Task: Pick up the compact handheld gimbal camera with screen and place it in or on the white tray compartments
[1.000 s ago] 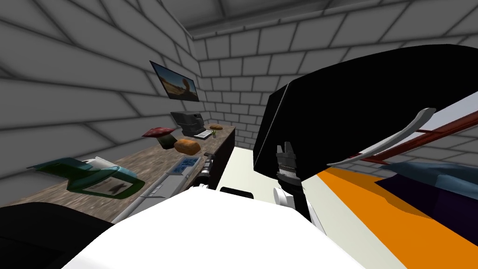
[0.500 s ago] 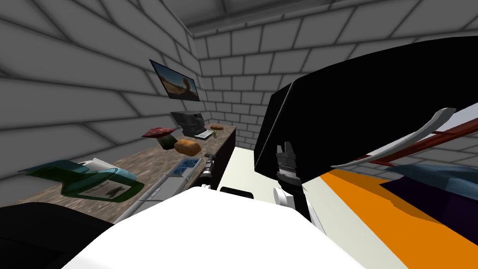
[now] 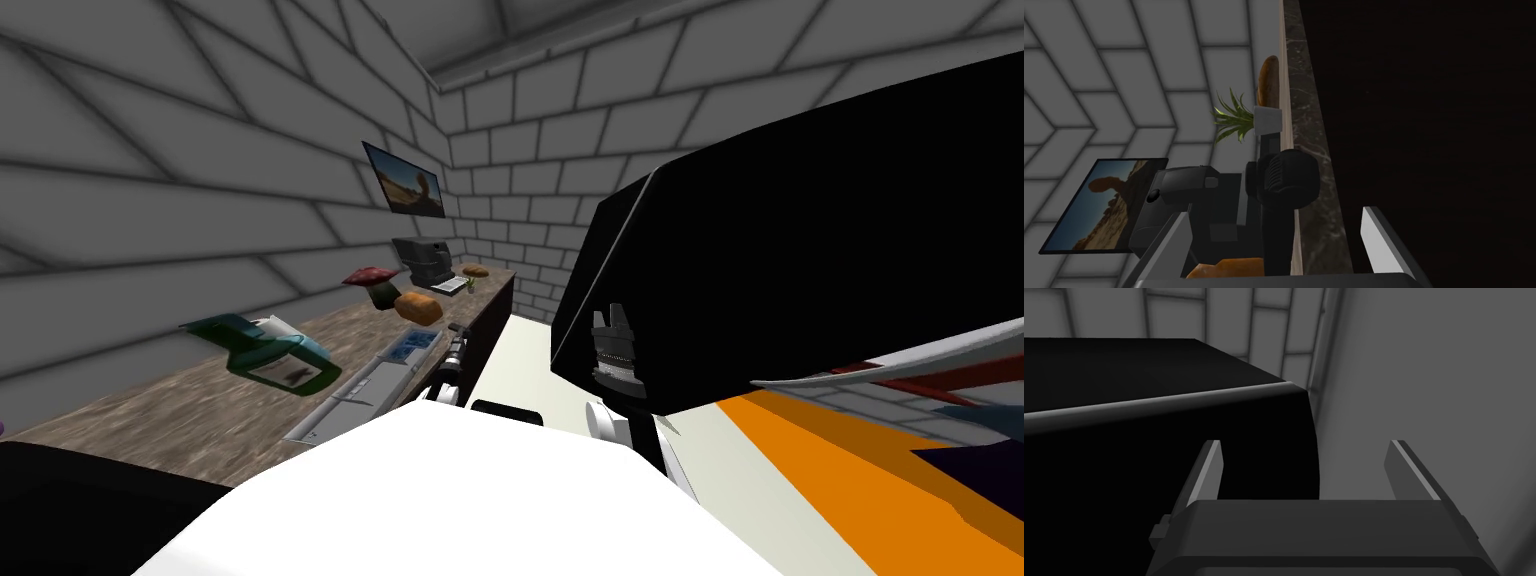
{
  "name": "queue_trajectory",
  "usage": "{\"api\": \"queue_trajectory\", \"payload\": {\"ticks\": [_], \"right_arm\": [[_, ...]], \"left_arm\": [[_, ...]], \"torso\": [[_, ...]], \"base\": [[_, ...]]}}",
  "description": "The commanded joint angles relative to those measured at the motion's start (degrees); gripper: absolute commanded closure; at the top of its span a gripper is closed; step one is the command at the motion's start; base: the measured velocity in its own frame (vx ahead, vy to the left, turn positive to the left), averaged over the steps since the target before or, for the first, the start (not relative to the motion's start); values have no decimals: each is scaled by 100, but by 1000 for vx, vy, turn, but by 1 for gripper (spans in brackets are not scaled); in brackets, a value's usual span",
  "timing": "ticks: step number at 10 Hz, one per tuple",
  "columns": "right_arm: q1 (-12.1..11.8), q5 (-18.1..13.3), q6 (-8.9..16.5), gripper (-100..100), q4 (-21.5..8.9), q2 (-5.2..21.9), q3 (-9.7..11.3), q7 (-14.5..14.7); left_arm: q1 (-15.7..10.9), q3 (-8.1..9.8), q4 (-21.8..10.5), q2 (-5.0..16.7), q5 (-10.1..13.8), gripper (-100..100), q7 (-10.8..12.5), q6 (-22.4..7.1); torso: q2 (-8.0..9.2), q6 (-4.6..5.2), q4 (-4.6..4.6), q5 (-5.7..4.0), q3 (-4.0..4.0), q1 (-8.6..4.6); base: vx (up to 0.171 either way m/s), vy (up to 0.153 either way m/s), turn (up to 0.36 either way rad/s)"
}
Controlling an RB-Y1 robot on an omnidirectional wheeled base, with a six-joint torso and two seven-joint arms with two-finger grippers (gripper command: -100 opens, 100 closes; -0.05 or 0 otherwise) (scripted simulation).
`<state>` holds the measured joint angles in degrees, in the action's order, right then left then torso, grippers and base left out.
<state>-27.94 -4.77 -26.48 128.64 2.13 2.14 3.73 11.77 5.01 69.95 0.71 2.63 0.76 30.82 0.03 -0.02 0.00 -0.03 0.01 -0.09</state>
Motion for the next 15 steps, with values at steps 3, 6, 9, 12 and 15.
{"api": "queue_trajectory", "payload": {"ticks": [3,6,9,12,15], "right_arm": [[0,0,0,0,0,0,0,0],[1,0,0,0,0,0,1,0],[1,0,0,0,0,0,1,0],[1,0,0,0,0,0,0,0],[1,0,0,0,0,0,1,0]], "left_arm": [[-604,-101,-602,96,-105,-100,155,25],[-946,-168,-951,168,-173,-100,257,52],[-1484,-302,-1476,311,-310,-100,462,106],[-1963,-369,-1978,383,-378,-100,565,133],[-2552,-504,-2583,527,-515,-100,769,186]], "torso": [[0,1,0,0,0,0],[-2,4,0,0,-1,0],[-2,5,0,1,-1,3],[1,2,0,0,0,1],[0,5,0,0,0,0]], "base": [[-14,-29,149],[-10,-24,113],[-15,-22,209],[-19,-28,150],[-20,-26,197]]}}
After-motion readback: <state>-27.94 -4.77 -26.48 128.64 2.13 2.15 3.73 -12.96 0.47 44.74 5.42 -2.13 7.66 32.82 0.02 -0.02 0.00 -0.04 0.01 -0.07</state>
